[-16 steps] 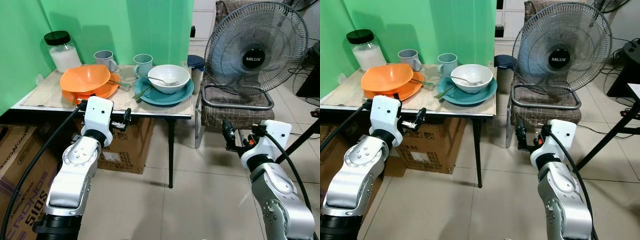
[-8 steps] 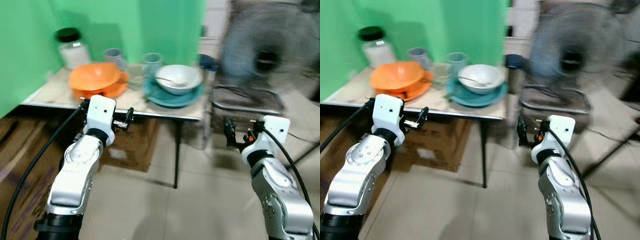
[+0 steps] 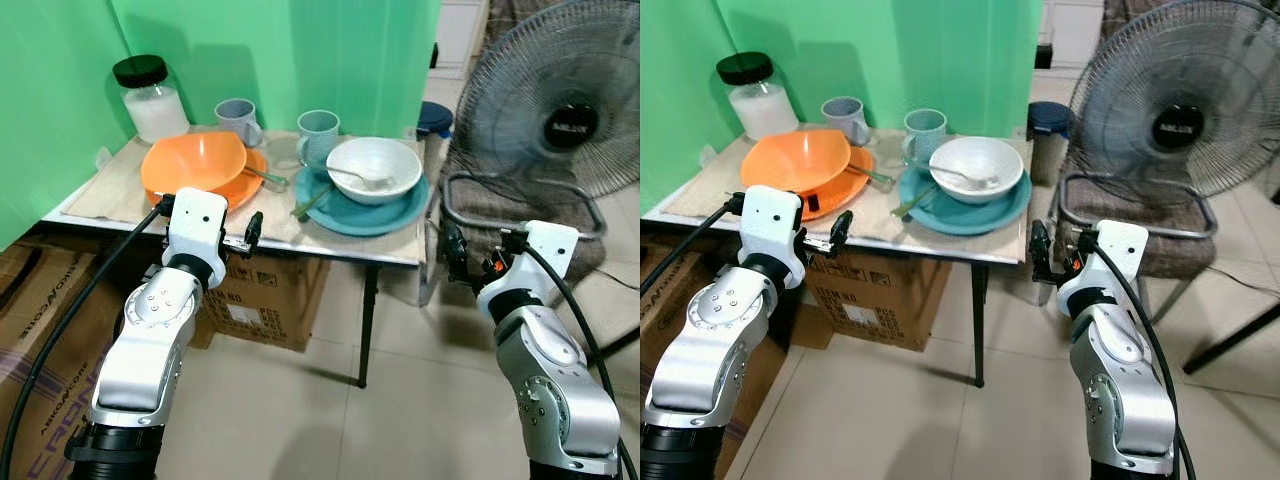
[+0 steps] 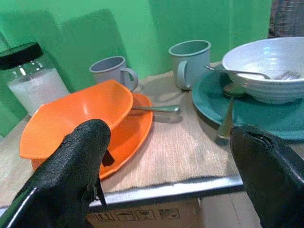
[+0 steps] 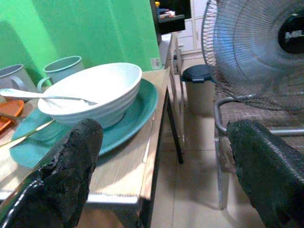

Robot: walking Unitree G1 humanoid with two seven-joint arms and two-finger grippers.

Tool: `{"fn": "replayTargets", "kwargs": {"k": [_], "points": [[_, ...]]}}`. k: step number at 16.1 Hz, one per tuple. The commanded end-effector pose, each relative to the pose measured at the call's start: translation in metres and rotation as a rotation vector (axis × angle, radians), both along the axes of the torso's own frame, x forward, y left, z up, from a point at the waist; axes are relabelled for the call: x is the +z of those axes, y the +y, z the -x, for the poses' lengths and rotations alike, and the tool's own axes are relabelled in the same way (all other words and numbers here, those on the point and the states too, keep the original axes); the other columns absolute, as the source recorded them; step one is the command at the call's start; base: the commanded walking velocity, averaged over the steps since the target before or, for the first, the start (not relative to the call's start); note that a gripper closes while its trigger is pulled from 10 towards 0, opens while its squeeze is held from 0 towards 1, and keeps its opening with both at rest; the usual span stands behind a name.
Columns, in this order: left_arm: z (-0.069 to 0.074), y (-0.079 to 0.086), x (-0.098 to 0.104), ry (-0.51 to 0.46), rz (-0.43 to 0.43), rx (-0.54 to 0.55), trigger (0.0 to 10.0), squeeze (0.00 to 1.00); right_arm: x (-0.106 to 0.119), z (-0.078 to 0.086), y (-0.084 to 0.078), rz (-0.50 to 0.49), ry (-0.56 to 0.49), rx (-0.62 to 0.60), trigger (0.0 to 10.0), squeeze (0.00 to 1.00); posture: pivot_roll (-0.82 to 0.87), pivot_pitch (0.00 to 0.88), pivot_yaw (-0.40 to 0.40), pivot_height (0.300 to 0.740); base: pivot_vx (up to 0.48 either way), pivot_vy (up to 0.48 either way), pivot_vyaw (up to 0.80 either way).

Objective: Setting the table

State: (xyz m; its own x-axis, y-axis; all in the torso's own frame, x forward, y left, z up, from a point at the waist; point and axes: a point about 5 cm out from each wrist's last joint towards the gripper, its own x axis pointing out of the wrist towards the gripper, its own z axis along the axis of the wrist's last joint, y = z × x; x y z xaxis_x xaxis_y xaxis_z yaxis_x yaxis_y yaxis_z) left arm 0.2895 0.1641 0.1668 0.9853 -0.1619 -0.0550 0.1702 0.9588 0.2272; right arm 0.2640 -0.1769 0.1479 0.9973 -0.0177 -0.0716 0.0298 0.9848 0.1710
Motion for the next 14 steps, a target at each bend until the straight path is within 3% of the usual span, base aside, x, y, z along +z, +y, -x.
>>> {"fn": "replayTargets", "kwargs": {"k": [1,14], "points": [[-0.0018,0.0013,0.0012,0.005,-0.003,0.007,10.0,0.0,0.0018,-0.002,0.0014,-0.005,-0.012,0.007,10.0,0.0,0.06,0.0,0.045,0.74,0.315,0.0,0.0],[-0.0019,0.0006,0.0015,0.005,0.002,0.004,10.0,0.0,0.0028,-0.0023,-0.0012,0.013,-0.025,0.011,10.0,0.0,0.06,0.0,0.045,0.74,0.314,0.0,0.0]]}}
